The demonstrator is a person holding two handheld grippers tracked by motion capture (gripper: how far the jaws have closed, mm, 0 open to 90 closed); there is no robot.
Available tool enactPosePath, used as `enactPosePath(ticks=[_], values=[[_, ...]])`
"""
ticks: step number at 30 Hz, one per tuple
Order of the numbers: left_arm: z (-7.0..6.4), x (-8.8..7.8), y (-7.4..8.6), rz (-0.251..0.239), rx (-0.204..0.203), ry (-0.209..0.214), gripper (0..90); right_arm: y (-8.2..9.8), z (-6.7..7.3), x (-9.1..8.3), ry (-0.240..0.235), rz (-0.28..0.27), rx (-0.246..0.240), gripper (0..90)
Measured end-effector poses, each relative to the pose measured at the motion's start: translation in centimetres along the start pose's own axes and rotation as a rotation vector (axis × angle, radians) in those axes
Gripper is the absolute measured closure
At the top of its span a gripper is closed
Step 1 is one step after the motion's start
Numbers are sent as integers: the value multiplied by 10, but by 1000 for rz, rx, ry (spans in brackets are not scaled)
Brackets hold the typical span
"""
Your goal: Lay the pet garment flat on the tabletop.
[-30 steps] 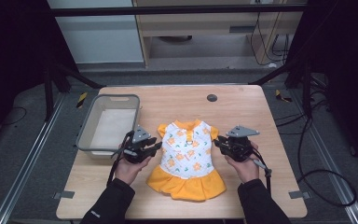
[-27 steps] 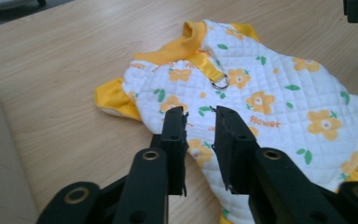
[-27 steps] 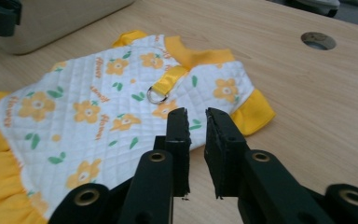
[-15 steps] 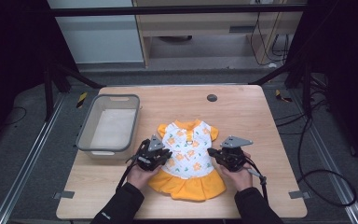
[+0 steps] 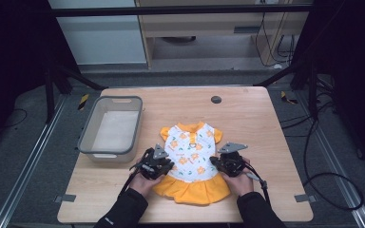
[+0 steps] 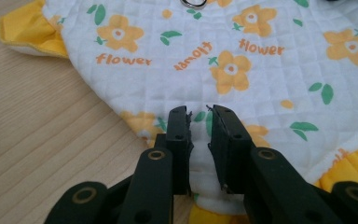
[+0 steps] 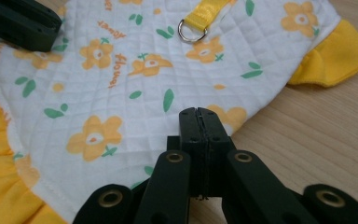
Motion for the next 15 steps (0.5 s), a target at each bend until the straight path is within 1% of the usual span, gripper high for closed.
enactPosePath(ticks=[3, 5, 7, 8, 13, 15], values=[[-2, 0, 2, -3, -5, -1, 760, 3, 0, 3, 16, 20, -16, 900], [-3, 1, 4, -9, -17, 5, 759, 6, -2, 5, 27, 40, -21, 900], [-4, 0, 4, -13, -19, 3, 756, 8, -3, 7, 23, 44, -4, 900], [-4, 0, 5, -14, -20, 2, 753, 8, -3, 7, 21, 46, -3, 900], [-6, -1, 7, -26, -17, -4, 726, 8, -1, 6, 21, 43, -14, 900], [-7, -1, 8, -25, -13, -12, 723, 8, 0, 5, 21, 47, -17, 900]])
Point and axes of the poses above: each handheld gripper's, and its own axes: x roughly forward along the jaws, y roughly out of its underside, z roughly to its left, the point moved 10 cm from there along x, roughly forward along the jaws, and after that the axes turned 15 degrees about y, right-handed, at the moved point
